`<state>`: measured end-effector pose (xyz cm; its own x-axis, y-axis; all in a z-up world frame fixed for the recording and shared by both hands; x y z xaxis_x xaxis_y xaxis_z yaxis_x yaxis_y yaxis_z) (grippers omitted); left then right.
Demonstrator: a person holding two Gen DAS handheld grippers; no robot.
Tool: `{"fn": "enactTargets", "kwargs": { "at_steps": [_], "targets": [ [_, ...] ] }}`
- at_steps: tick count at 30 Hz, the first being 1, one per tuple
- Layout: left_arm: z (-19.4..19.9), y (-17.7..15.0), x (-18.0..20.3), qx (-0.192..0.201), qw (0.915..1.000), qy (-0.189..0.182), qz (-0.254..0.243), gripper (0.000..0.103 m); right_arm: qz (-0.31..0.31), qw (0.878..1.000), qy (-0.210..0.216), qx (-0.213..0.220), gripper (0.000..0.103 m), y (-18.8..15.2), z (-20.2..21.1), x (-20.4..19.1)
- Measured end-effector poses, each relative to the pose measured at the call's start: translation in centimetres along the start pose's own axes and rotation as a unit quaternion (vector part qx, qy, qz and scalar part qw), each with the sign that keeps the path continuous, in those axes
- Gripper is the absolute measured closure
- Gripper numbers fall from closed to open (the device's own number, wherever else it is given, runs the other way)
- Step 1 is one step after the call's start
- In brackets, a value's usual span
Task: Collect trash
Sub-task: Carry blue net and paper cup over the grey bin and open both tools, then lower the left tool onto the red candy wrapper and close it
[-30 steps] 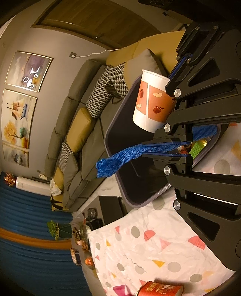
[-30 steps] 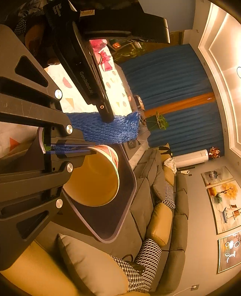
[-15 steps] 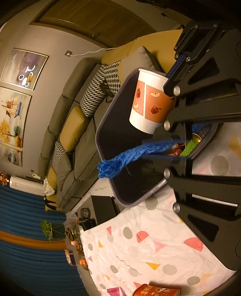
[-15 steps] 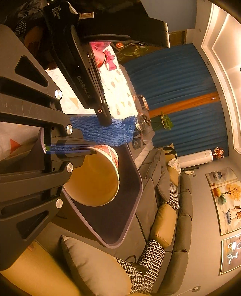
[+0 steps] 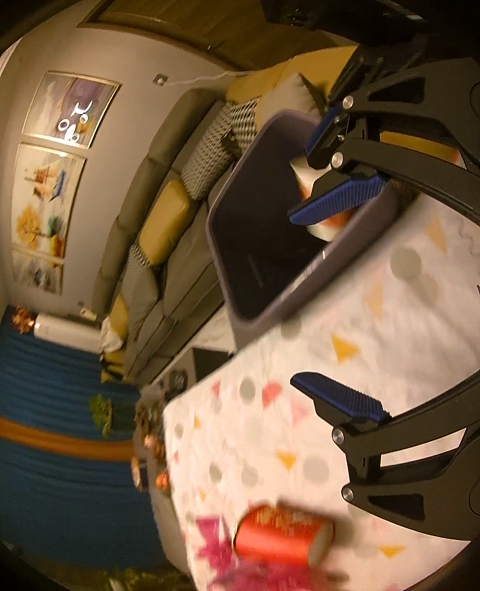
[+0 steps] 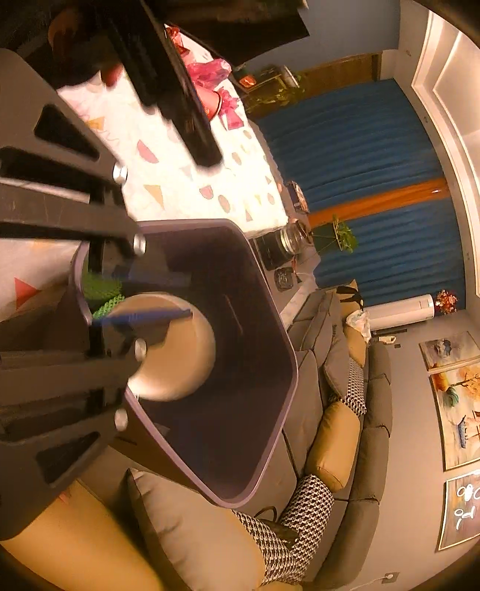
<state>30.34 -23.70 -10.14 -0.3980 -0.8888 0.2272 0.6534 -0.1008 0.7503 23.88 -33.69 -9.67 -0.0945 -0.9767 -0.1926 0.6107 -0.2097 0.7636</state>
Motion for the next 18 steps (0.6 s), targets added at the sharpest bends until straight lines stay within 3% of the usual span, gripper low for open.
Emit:
{"fn": "enactTargets", "kwargs": {
  "at_steps": [6, 10, 18],
  "targets": [
    [4.3, -0.5, -3.8, 0.03, 0.9981, 0.054, 0.006, 0.016, -0.005, 1.0, -0.017, 0.015, 0.05, -0.1, 0.7, 0.6],
    [7.6, -1.0, -7.2, 0.047, 0.9939, 0.098, 0.017, 0.015, -0.01, 0.999, -0.018, 0.026, 0.044, -0.4, 2.1, 0.2],
    [13.8, -3.5, -16.1, 0.067, 0.976, 0.195, 0.071, 0.014, 0.023, 0.999, 0.015, 0.043, 0.034, -0.9, 4.2, -5.3]
  ]
}}
Point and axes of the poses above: each gripper's, at about its wrist camera, not at the fingertips, and z roughly against the way its jaws point, x to its right, y to its top, the point moved 9 cm from there along -z, roughly the way its jaws point, and after that the axes turned 6 degrees about -x, right-handed, at the moved point
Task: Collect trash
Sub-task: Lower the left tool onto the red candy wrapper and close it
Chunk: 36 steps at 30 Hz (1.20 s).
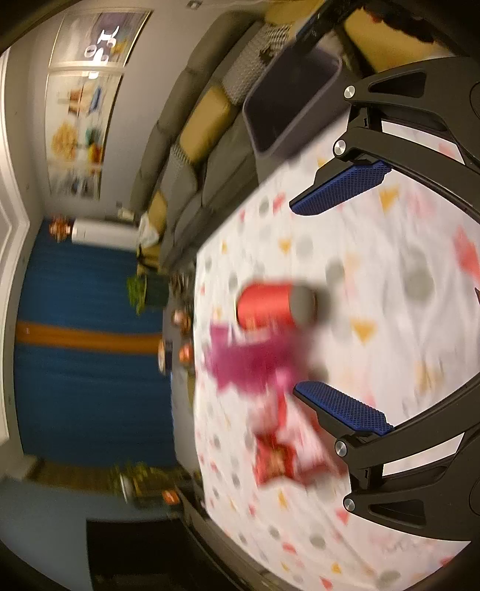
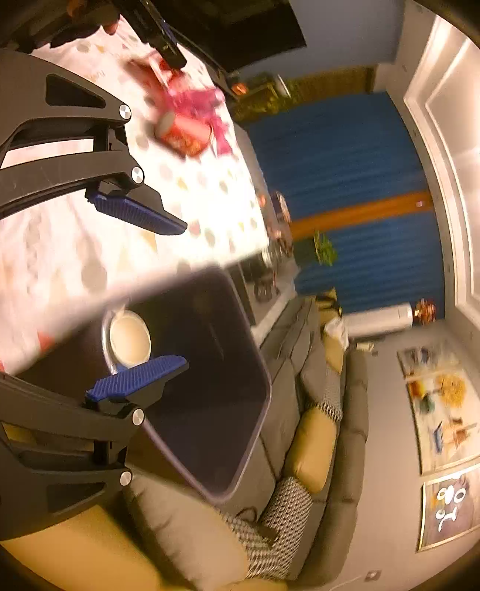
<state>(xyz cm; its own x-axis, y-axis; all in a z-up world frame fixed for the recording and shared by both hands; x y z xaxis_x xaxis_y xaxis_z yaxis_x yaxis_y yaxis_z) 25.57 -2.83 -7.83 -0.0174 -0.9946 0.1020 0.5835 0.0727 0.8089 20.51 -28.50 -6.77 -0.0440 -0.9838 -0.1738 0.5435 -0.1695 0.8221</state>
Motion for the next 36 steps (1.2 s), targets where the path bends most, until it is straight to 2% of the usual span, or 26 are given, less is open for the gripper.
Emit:
{"fn": "enactTargets", "kwargs": {
  "at_steps": [9, 13, 18, 24, 29, 34, 36],
  "targets": [
    [1.7, -1.0, -9.9, -0.001, 0.9969, 0.064, 0.047, 0.014, 0.053, 0.997, 0.058, -0.007, 0.031, -0.8, -0.5, -9.0],
    [1.3, -1.0, -12.1, -0.004, 0.9954, 0.076, 0.058, 0.014, 0.067, 0.995, 0.075, -0.011, 0.031, -0.8, -1.2, -12.3],
    [-0.5, -0.7, -13.8, -0.017, 0.9941, 0.071, 0.08, 0.014, 0.087, 0.992, 0.085, -0.018, 0.031, -1.2, -2.6, -15.4],
    [-4.4, -0.8, -14.8, -0.059, 0.9922, 0.057, 0.094, 0.037, 0.098, 0.99, 0.093, -0.034, 0.031, -1.4, -5.0, -17.9],
    [-6.8, -1.6, -15.5, -0.092, 0.9892, 0.032, 0.11, 0.073, 0.103, 0.989, 0.093, -0.049, 0.031, -1.4, -7.4, -19.4],
    [-7.0, -1.7, -15.8, -0.09, 0.9899, 0.021, 0.108, 0.095, 0.104, 0.988, 0.093, -0.068, 0.031, -1.9, -9.9, -20.8],
    [-6.6, -1.7, -15.8, -0.086, 0.9904, 0.019, 0.107, 0.097, 0.104, 0.988, 0.091, -0.075, 0.031, -1.9, -10.8, -21.4]
  ]
}}
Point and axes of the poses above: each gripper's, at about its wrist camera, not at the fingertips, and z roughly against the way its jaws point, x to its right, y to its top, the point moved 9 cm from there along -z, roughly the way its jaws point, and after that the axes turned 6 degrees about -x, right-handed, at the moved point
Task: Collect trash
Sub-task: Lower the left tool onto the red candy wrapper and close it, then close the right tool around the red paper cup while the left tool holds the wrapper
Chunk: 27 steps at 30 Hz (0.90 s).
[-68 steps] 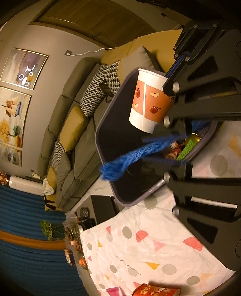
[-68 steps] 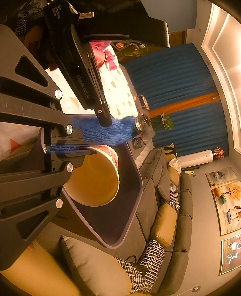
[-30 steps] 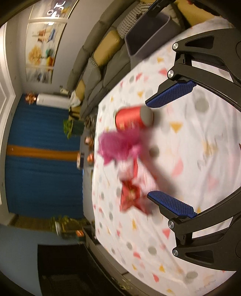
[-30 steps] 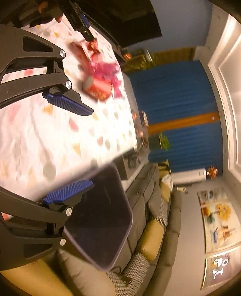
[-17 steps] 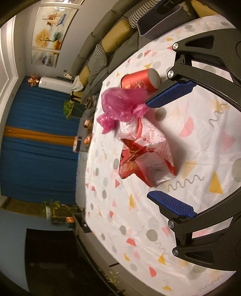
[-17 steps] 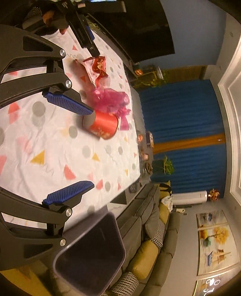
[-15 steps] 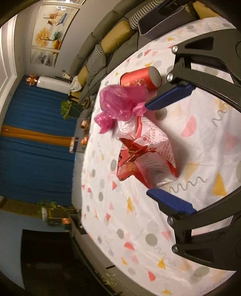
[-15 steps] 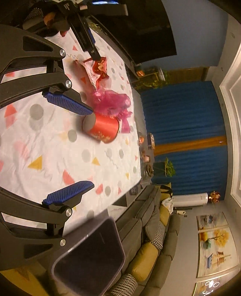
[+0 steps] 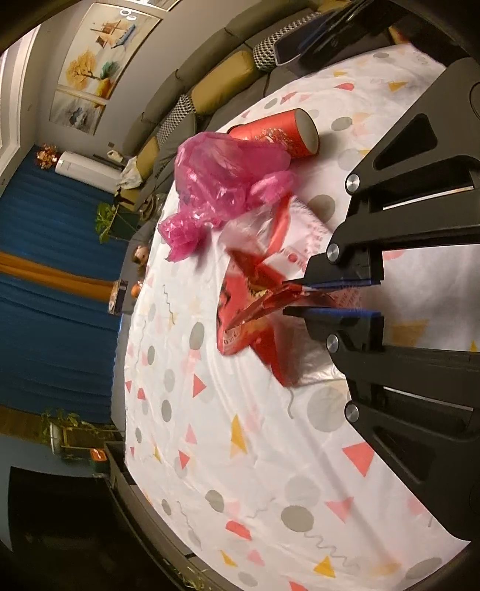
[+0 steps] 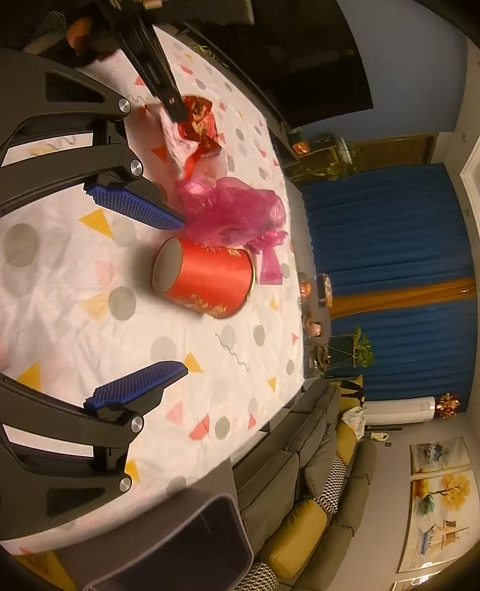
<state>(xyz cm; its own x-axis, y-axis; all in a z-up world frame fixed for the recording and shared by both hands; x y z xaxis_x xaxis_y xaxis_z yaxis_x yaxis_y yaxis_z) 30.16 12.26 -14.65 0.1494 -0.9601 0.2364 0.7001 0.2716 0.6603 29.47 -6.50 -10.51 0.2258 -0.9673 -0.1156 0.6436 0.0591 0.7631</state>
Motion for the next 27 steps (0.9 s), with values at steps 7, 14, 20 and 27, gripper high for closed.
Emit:
{"fn": "enactTargets", "kwargs": {
  "at_steps": [7, 14, 20, 27],
  "targets": [
    [3.3, 0.9, -1.6, 0.034, 0.9989, 0.008, 0.031, 0.098, -0.011, 1.0, -0.003, -0.014, 0.031, 1.3, -3.1, -0.9],
    [6.2, 1.4, -2.8, 0.068, 0.996, 0.002, 0.059, 0.098, -0.021, 0.999, -0.009, -0.035, 0.036, 1.2, -5.8, -1.1],
    [6.3, 1.2, -2.6, 0.066, 0.9961, -0.004, 0.058, 0.098, -0.011, 0.999, 0.003, -0.051, 0.036, 1.0, -7.3, -2.4],
    [6.0, 1.2, -2.8, 0.064, 0.9962, -0.006, 0.059, 0.098, -0.015, 0.997, 0.007, -0.072, 0.036, 0.9, -8.8, -2.7]
  ]
}}
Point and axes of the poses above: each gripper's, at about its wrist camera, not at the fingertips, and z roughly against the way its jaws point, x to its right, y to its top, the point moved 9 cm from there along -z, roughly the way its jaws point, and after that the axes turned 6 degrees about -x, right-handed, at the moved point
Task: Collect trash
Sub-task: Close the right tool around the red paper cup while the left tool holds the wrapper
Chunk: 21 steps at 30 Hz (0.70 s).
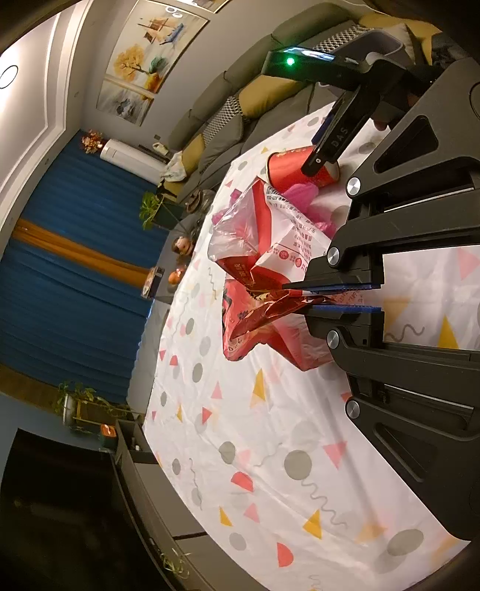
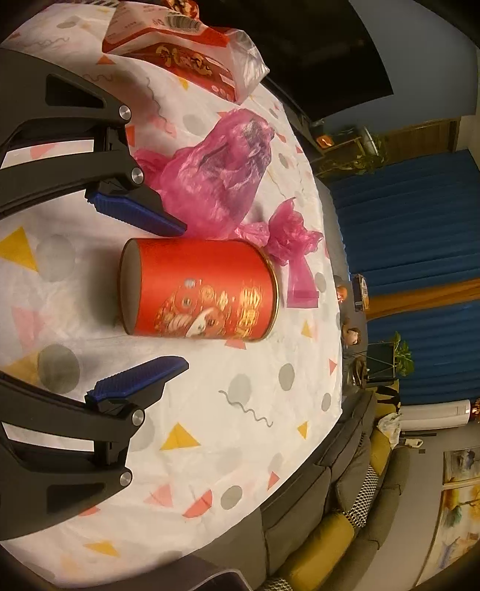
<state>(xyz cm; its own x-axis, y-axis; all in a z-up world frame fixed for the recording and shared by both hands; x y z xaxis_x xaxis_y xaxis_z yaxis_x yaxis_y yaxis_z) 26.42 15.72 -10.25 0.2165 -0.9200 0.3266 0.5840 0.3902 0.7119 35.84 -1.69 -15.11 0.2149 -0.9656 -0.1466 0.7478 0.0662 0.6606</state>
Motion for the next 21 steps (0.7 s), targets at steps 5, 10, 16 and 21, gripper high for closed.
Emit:
{"fn": "enactTargets", "kwargs": {
  "at_steps": [5, 10, 16, 21],
  "targets": [
    [-0.2, 0.0, 0.0, -0.002, 1.0, -0.002, -0.001, 0.098, 0.005, 1.0, 0.005, -0.011, 0.045, 0.0, -0.5, -0.1],
    [-0.3, -0.3, 0.3, -0.001, 1.0, -0.002, -0.004, 0.098, 0.016, 1.0, 0.003, 0.0, 0.047, 0.0, 0.0, 0.1],
    [-0.3, -0.3, 0.4, 0.002, 0.9999, -0.001, -0.01, 0.098, 0.009, 1.0, 0.005, 0.026, 0.047, -0.9, 3.2, 1.3],
    [-0.1, -0.6, 1.2, 0.006, 0.9996, 0.001, -0.027, 0.098, 0.019, 0.999, 0.006, 0.049, 0.047, -2.2, 7.4, 2.3]
  ]
}}
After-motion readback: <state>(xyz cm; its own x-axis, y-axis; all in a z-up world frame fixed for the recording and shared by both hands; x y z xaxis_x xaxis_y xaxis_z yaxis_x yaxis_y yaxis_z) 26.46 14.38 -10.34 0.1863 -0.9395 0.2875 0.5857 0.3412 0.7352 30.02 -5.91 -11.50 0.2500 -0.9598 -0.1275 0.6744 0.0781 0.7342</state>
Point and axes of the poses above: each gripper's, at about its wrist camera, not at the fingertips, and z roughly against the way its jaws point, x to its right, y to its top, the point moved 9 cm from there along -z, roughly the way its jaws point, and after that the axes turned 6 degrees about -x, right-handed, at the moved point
